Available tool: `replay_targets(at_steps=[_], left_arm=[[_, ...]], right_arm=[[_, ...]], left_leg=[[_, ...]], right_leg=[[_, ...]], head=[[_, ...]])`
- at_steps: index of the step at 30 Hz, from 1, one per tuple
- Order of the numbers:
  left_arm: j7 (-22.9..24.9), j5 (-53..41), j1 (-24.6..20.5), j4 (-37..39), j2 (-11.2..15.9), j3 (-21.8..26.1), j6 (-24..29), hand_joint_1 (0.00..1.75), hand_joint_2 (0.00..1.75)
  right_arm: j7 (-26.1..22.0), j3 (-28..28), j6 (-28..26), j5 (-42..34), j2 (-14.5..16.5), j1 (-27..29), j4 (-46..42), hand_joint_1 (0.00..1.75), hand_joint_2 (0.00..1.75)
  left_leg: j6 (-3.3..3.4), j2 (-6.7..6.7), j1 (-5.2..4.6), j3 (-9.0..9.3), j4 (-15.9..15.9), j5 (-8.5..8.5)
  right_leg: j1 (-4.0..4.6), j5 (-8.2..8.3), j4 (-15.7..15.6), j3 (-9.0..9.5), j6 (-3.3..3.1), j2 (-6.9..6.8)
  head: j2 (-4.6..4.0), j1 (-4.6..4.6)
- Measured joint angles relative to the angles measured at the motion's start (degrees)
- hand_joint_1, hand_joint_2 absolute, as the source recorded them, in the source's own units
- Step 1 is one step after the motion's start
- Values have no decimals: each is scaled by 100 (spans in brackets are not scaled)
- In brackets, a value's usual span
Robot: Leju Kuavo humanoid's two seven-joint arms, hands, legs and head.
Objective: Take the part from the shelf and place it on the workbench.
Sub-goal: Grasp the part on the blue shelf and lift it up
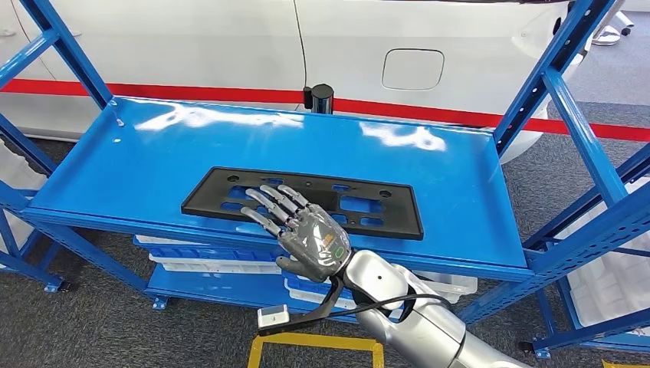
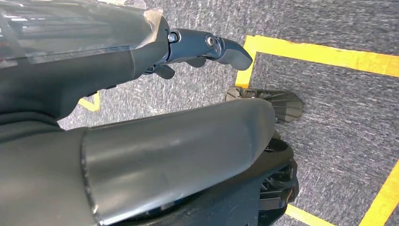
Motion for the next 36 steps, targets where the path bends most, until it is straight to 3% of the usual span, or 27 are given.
replay_targets(at_steps=[4, 10, 16, 36], left_arm=[[26, 33, -4, 0, -64, 2, 97, 0, 0], [31, 35, -4, 0, -71, 2, 100, 0, 0], [25, 28, -9, 0, -91, 1, 99, 0, 0], [154, 26, -36, 0, -38, 0, 11, 0, 0]], right_arm=[[174, -69, -114, -24, 274, -343, 611, 0, 175], [203, -98, -149, -42, 324, -404, 743, 0, 175], [287, -252, -411, -96, 599, -714, 1836, 0, 175], [286, -238, -400, 14, 781, -724, 2415, 0, 175]], left_leg=[[0, 2, 3, 0, 0, 0], [0, 2, 3, 0, 0, 0], [0, 2, 3, 0, 0, 0], [0, 3, 4, -1, 0, 0]], right_leg=[[1, 0, 0, 0, 0, 0], [1, 0, 0, 0, 0, 0], [1, 0, 0, -1, 0, 0], [3, 0, 0, -1, -1, 0]], head=[[0, 0], [0, 0], [0, 0], [0, 0]])
